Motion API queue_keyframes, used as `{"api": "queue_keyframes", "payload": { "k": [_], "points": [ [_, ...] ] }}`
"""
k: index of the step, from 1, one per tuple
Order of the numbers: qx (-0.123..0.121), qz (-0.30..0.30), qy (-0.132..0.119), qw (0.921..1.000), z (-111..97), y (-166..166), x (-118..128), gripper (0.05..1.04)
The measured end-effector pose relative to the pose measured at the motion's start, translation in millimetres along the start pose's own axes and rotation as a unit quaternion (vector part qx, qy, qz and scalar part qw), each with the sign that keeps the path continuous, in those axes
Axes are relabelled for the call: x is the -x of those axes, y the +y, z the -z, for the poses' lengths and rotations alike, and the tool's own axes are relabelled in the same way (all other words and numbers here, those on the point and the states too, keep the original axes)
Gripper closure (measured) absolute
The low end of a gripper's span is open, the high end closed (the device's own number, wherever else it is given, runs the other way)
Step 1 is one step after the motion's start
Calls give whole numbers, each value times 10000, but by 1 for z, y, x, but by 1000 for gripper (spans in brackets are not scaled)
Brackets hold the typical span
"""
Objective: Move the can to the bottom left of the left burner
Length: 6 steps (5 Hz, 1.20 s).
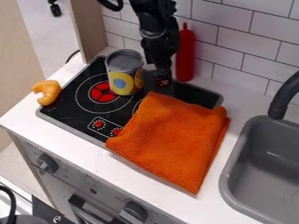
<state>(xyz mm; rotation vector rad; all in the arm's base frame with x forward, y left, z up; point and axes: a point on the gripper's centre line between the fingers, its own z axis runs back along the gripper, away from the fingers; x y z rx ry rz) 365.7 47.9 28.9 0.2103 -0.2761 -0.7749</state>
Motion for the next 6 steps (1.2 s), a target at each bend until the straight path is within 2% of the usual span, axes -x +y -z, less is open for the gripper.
{"api": "queue_keyframes", "payload": {
  "k": [1, 2, 3, 4, 6],
  "points": [
    [26, -275, 136, 9995, 10, 5, -1, 86],
    [-101, -598, 329, 9976, 12, 13, 4, 86],
    [-286, -729, 676, 9946, 14, 19, 16, 86],
    [-286, -740, 873, 9930, 18, 17, 31, 86],
    [-620, -992, 1099, 9870, 7, 15, 64, 86]
  ]
}}
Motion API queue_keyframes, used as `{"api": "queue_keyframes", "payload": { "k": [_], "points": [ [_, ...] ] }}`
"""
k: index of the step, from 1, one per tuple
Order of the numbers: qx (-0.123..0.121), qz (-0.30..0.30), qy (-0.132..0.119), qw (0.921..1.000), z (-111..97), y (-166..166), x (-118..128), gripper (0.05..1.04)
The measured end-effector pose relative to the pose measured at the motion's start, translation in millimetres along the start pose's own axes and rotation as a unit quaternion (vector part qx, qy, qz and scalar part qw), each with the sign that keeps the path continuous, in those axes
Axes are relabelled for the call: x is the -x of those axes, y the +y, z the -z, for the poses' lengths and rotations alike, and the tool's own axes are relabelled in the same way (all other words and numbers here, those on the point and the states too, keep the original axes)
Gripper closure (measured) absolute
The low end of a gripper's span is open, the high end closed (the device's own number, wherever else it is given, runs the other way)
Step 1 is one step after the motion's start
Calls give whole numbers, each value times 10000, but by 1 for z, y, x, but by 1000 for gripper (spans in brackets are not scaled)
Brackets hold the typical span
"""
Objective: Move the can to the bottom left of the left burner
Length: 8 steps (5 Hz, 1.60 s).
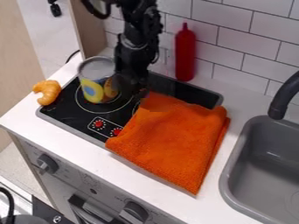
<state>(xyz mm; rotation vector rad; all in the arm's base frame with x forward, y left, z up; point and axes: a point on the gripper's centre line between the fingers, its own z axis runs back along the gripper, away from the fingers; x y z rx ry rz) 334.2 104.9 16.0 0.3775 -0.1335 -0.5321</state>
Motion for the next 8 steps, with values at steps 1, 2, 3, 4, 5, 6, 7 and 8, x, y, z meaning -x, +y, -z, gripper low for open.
{"api": "queue_keyframes", "payload": {
  "k": [1, 2, 3, 4, 5, 6, 7, 8],
  "points": [
    [-143, -76, 35, 9999, -1, 5, 16, 86],
    [-239, -59, 25, 9997, -2, 5, 29, 86],
    [-214, -159, 6, 9996, -2, 5, 29, 86],
    [-174, -317, -147, 9992, -15, 4, 18, 86],
    [4, -606, -420, 9973, -29, -1, 4, 86],
    [363, -1015, -756, 9913, -49, -8, -10, 86],
    [635, -1570, -841, 9820, -68, -18, -7, 86],
    [735, -2212, -401, 9716, -84, -25, 12, 86]
  ]
}}
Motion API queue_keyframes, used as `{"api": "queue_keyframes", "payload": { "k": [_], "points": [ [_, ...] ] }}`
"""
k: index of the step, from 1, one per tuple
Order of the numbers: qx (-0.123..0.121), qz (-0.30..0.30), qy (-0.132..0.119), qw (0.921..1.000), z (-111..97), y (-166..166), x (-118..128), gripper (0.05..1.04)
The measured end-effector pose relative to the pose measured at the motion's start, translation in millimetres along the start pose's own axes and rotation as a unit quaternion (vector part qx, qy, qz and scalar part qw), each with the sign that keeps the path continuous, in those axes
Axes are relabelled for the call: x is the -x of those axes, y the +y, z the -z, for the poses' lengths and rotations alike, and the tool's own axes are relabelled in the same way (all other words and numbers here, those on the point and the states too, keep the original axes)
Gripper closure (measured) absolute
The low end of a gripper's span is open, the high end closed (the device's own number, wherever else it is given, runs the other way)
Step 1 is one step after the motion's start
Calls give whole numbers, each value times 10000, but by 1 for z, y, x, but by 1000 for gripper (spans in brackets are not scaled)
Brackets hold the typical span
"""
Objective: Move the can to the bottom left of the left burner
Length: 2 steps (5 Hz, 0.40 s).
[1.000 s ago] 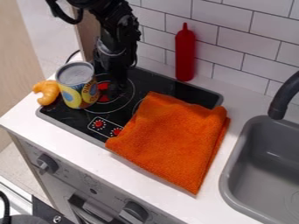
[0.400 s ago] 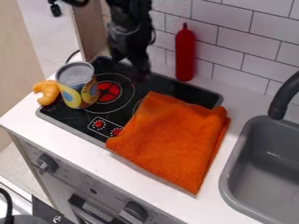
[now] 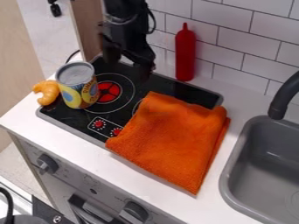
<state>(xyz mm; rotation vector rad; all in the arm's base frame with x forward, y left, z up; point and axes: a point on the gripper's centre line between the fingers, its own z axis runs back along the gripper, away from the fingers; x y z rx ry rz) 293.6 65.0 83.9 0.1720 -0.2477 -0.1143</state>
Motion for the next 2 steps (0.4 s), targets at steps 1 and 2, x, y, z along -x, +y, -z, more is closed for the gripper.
{"api": "queue_keyframes", "payload": {
  "k": [1, 2],
  "points": [
    [-158, -459, 146, 9987, -9, 12, 18, 86],
    [-251, -932, 366, 9947, -8, 36, 35, 86]
  ]
}}
